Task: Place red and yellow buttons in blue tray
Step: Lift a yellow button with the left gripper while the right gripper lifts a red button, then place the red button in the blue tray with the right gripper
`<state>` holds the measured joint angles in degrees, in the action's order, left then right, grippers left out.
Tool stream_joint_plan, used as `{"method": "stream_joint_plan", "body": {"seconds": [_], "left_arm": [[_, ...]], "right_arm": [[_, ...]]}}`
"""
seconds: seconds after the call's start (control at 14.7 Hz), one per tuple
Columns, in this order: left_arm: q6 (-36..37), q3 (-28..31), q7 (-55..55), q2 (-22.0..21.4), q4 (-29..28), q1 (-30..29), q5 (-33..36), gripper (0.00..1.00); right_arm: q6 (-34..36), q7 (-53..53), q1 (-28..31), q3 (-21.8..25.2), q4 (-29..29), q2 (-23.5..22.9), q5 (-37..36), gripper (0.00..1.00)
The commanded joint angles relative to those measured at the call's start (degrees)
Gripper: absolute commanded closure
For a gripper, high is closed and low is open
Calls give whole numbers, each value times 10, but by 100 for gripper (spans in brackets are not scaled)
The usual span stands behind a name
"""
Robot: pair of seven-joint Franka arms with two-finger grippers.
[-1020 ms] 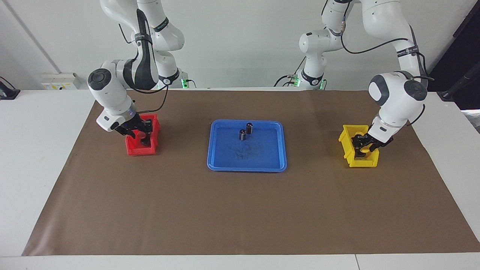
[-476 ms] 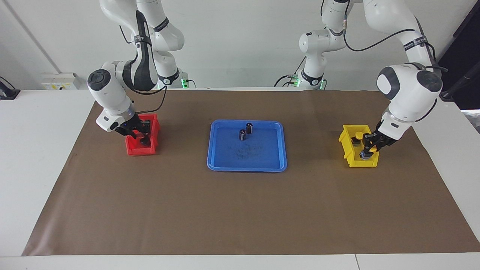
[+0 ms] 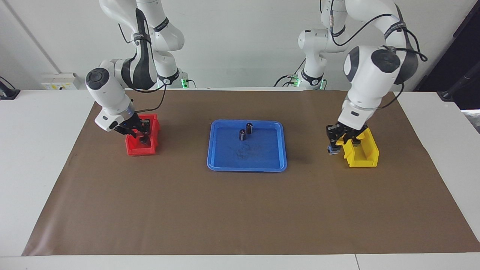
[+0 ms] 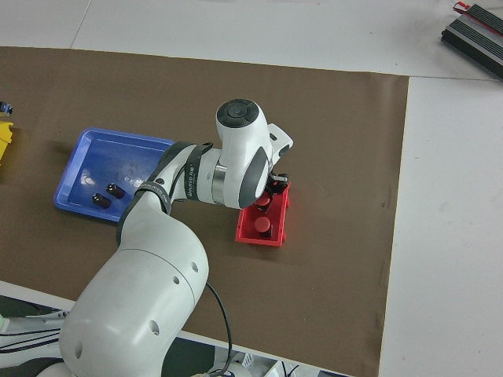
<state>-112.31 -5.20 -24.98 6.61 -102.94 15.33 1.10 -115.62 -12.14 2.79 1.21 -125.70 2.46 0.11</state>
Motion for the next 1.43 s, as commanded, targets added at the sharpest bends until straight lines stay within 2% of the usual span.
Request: {"method": "stream_joint_plan", "body": {"seconds": [0.0, 0.2, 0.34, 0.48, 0.82, 0.95, 1.36], "left_arm": [[-25, 9, -63, 11, -4, 67, -25, 99], [-66, 9, -106, 18, -25, 105, -26, 99], [-70, 9, -105, 24, -25, 104, -26, 99], [-67, 10, -99, 24, -24, 96, -25, 99], [-20, 12, -4, 41, 12, 14, -18, 99], [-26, 12, 31, 43, 13, -15, -18, 99], [-26, 12, 49, 46, 12, -26, -18, 99]], "right_arm": [[99, -13, 1, -2, 111, -24, -6, 87], [140, 2, -23, -3, 164, -33, 4, 87], [168, 71, -58, -6, 223, -61, 7, 87], [158, 148, -103, -6, 243, -72, 10, 87], [66, 342, -224, -6, 255, -99, 35, 93], [31, 408, -265, -6, 277, -140, 35, 93], [-62, 503, -349, -6, 262, -195, 29, 92]]}}
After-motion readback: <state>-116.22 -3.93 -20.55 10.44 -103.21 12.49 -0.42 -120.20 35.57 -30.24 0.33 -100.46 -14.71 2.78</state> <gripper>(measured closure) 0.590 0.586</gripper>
